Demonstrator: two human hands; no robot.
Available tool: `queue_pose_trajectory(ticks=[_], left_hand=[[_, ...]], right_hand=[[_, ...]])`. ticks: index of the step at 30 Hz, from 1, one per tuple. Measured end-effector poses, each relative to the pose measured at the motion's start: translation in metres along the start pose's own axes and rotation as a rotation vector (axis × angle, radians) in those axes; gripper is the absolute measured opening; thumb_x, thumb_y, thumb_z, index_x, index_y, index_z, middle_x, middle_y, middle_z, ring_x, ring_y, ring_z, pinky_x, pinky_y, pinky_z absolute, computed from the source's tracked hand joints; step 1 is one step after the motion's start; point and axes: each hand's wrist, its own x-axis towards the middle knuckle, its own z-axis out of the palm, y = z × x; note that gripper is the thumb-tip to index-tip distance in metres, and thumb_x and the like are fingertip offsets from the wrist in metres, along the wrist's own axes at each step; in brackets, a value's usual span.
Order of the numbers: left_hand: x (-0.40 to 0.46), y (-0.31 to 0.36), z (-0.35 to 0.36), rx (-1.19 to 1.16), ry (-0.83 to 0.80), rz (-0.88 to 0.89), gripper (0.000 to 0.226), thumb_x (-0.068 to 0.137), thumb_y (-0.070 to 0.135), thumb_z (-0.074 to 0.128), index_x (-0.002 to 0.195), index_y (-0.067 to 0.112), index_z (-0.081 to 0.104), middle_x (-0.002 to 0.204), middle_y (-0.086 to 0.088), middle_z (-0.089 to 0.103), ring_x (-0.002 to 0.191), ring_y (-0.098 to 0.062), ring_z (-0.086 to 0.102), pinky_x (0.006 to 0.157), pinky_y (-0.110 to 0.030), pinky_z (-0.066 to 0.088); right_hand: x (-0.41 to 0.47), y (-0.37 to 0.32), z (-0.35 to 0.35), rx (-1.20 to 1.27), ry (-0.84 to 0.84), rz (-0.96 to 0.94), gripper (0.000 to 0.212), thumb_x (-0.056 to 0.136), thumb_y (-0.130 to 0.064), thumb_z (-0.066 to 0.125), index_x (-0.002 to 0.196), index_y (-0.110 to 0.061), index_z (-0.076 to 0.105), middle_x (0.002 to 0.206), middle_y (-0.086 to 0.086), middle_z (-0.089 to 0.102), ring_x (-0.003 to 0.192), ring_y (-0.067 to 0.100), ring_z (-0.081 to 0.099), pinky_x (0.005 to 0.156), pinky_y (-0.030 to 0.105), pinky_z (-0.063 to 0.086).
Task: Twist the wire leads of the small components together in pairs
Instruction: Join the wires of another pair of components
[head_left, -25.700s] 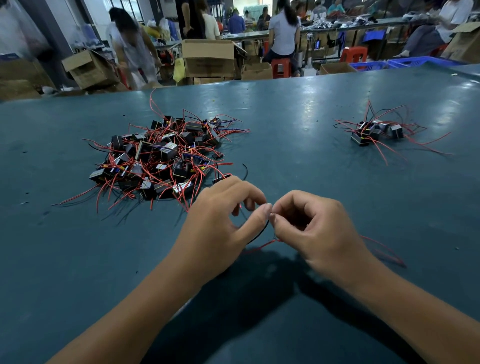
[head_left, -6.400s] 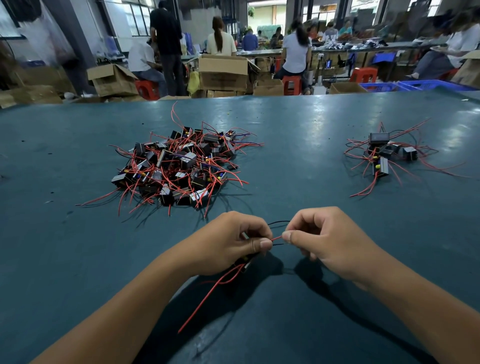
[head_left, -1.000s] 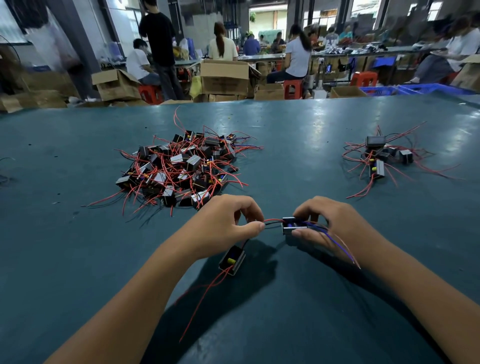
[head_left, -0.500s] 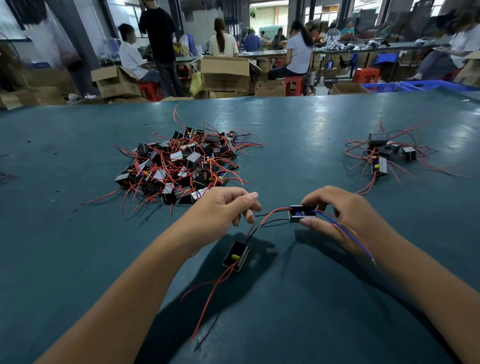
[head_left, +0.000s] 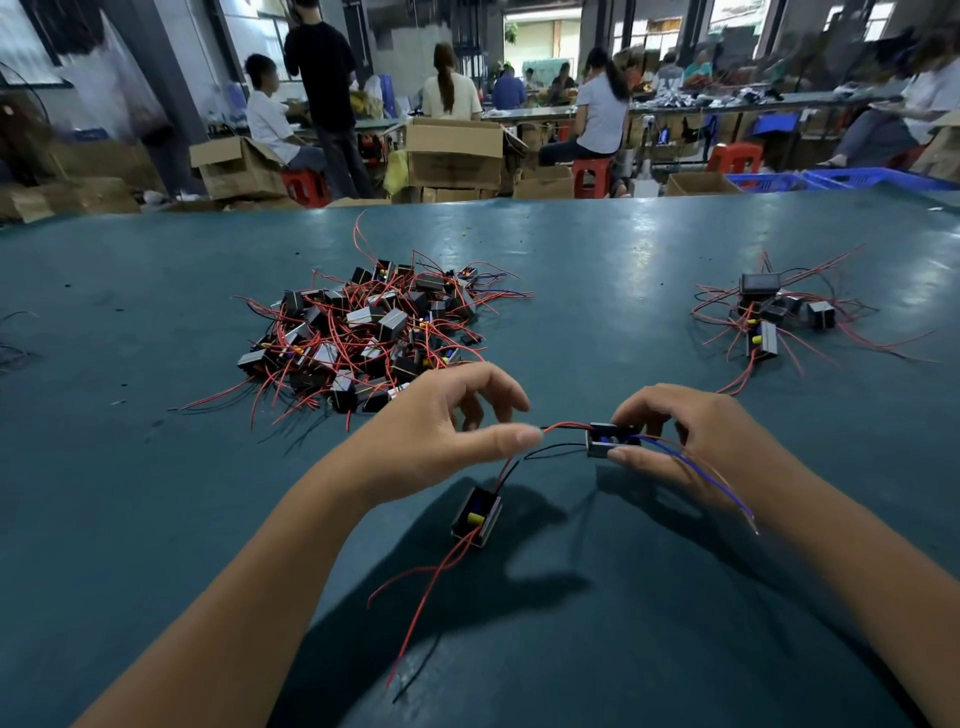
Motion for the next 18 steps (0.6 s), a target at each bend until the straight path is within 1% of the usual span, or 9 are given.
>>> queue_pose_trajectory(ticks=[2,4,6,9,12,15,17,18], left_hand=[[-0.002,0.002,0.004,0.186,0.002,0.081,0.034,0.08,0.057,0.071,0.102,0.031,0.065,0.093,0.015,0.061,0.079,-0.01,0.053,0.069,-0.017,0.042],[-0.001,0.005,0.008,0.237,0.026,0.124,0.036,0.081,0.061,0.064,0.1,0.03,0.065,0.094,0.013,0.061,0.085,-0.017,0.055,0.076,-0.029,0.046],[-0.001,0.007,0.01,0.277,0.052,0.159,0.039,0.084,0.063,0.059,0.099,0.029,0.066,0.094,0.013,0.061,0.089,-0.017,0.057,0.081,-0.035,0.046],[-0.002,0.006,0.009,0.408,0.059,0.215,0.048,0.08,0.07,0.057,0.104,0.029,0.066,0.097,0.017,0.06,0.093,-0.01,0.055,0.088,-0.032,0.041],[-0.003,0.005,0.008,0.476,0.056,0.253,0.051,0.078,0.071,0.059,0.105,0.027,0.067,0.097,0.016,0.061,0.093,-0.009,0.055,0.086,-0.026,0.037],[-0.001,0.005,0.01,0.526,0.099,0.298,0.039,0.087,0.061,0.063,0.098,0.024,0.069,0.091,0.013,0.062,0.086,-0.005,0.05,0.081,-0.022,0.032],[0.001,0.004,0.012,0.49,0.126,0.296,0.028,0.093,0.049,0.061,0.091,0.022,0.069,0.085,0.013,0.062,0.081,-0.006,0.05,0.079,-0.02,0.031],[0.001,0.003,0.012,0.458,0.13,0.279,0.026,0.093,0.047,0.06,0.088,0.022,0.068,0.082,0.014,0.062,0.08,-0.007,0.051,0.078,-0.02,0.032]], right_hand=[[0.001,0.001,0.001,-0.007,-0.013,-0.017,0.019,0.077,-0.03,0.083,0.089,-0.025,0.069,0.079,-0.014,0.063,0.075,0.001,0.057,0.063,0.005,0.036],[0.002,0.004,0.002,-0.021,-0.02,-0.027,0.02,0.076,-0.032,0.082,0.089,-0.025,0.069,0.081,-0.012,0.065,0.079,0.007,0.057,0.064,0.006,0.037],[0.002,0.006,0.002,-0.033,-0.015,-0.027,0.02,0.076,-0.034,0.082,0.089,-0.027,0.068,0.082,-0.012,0.066,0.081,0.008,0.058,0.065,0.006,0.037],[0.002,0.007,0.002,-0.027,-0.009,-0.022,0.019,0.077,-0.036,0.081,0.089,-0.031,0.067,0.083,-0.014,0.065,0.081,0.007,0.058,0.065,0.007,0.037],[0.002,0.006,0.003,-0.023,-0.007,-0.033,0.019,0.077,-0.035,0.081,0.089,-0.03,0.068,0.083,-0.014,0.066,0.08,0.006,0.058,0.065,0.007,0.037],[0.002,0.004,0.002,-0.013,-0.009,-0.038,0.019,0.078,-0.035,0.081,0.09,-0.029,0.068,0.083,-0.013,0.065,0.079,0.005,0.057,0.064,0.006,0.036],[0.002,0.003,0.002,-0.01,-0.018,-0.039,0.019,0.078,-0.034,0.081,0.091,-0.029,0.068,0.084,-0.013,0.065,0.079,0.004,0.057,0.065,0.006,0.036],[0.002,0.003,0.002,-0.008,-0.022,-0.041,0.019,0.078,-0.033,0.081,0.092,-0.029,0.068,0.084,-0.013,0.065,0.079,0.003,0.057,0.065,0.006,0.037]])
